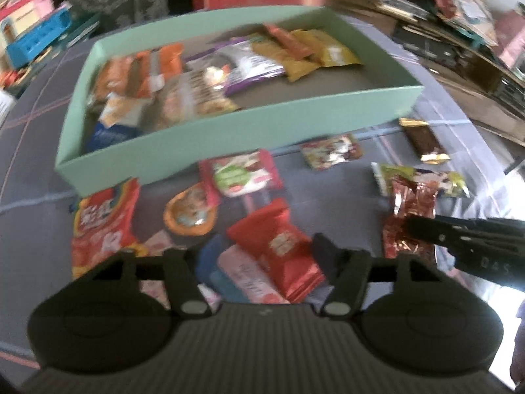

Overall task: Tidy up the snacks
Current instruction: 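Grasp the red foil packet with the right tool while the left tool grasps the red square packet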

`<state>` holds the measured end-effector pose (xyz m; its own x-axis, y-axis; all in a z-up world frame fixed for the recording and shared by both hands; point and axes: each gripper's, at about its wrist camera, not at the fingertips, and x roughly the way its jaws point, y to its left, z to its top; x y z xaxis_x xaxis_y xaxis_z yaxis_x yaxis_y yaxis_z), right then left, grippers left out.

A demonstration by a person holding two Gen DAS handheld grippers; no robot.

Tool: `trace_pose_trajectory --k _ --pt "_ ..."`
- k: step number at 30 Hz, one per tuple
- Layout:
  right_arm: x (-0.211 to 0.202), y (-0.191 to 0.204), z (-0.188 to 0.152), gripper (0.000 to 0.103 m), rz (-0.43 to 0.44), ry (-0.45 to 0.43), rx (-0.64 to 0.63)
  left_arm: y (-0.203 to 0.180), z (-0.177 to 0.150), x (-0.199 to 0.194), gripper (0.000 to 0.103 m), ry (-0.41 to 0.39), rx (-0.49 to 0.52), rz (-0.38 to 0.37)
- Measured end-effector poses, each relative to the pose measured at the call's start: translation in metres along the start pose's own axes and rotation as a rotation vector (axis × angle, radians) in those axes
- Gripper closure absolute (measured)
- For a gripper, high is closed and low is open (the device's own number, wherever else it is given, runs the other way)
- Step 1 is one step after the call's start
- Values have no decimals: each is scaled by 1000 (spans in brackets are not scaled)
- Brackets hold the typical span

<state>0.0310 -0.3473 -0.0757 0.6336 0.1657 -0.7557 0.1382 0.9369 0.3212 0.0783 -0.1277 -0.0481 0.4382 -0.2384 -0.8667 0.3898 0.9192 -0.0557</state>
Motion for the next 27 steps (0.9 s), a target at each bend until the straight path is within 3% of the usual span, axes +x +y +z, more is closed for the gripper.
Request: trace_pose_trajectory --k 4,6,11,18,24,27 --pt "-1 -5 0 80 -4 2 21 -13 0 6 56 22 45 -56" --pt "-2 -4 0 74 -17 3 31 -18 -2 8 54 22 64 -81" --pt "-7 2 1 73 -27 8 41 -14 -4 12 51 31 51 -85" --pt "0 20 6 51 -41 6 16 3 -6 9 47 30 8 -49" --pt "19 29 3 51 -92 4 -33 9 -3 10 41 26 -6 -39" --pt "20 29 2 75 -97 4 -61 4 0 14 38 27 25 -40"
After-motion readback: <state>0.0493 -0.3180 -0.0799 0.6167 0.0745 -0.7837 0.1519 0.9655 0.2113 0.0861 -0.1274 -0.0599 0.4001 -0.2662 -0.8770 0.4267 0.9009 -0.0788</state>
